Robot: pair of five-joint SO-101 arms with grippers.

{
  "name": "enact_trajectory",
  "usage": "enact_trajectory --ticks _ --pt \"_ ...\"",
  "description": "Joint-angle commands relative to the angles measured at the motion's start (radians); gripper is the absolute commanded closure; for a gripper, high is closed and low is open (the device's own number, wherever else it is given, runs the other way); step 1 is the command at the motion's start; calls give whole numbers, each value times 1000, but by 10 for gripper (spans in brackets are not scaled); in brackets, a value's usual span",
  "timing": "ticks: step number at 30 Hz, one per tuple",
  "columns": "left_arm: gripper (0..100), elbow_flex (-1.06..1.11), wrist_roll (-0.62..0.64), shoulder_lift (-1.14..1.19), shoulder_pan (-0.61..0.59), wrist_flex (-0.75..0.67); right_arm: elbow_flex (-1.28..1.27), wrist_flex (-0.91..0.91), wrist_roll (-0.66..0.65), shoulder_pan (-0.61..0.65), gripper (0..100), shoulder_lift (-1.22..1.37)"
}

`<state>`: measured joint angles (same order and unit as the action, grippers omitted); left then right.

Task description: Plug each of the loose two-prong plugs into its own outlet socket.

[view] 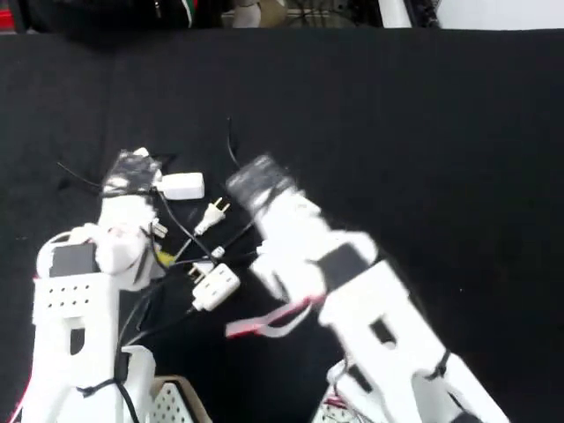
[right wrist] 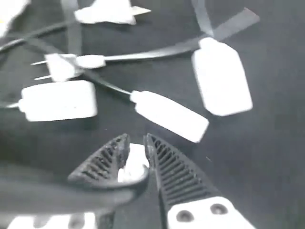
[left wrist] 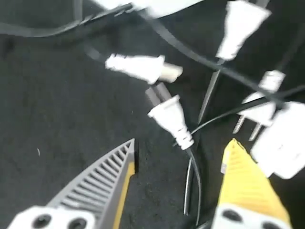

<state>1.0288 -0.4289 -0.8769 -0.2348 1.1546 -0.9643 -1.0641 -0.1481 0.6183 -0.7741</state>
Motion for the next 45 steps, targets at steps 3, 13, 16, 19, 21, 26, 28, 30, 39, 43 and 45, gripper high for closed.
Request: enact_trajectory --ticks 3,13,16,19,21,26,28,30,39,43,45 --pt "715 133 -71 -8 -70 -123 -145 264 -26 92 987 -39" --pt "715 309 -160 -8 -154 -267 -188 376 -46 230 987 -30" --pt "715 312 -160 -8 -154 -270 -182 377 -46 230 987 -48" --pt "715 312 -160 -8 -154 -267 -213 450 -46 227 987 -48" --pt "715 314 -160 -8 -153 -267 -257 539 -46 227 987 -39" --pt "715 317 -161 -8 -148 -265 -271 623 -29 204 987 36" --pt "715 318 -161 -8 -148 -265 -237 620 -3 169 987 82" --pt "715 318 -161 -8 -148 -265 -205 615 -2 140 987 134" --pt "715 318 -161 -8 -147 -265 -119 511 2 132 987 220" --pt "715 318 -161 -8 -147 -265 -151 562 2 132 987 222" --pt "715 318 -161 -8 -147 -265 -176 600 3 132 987 222"
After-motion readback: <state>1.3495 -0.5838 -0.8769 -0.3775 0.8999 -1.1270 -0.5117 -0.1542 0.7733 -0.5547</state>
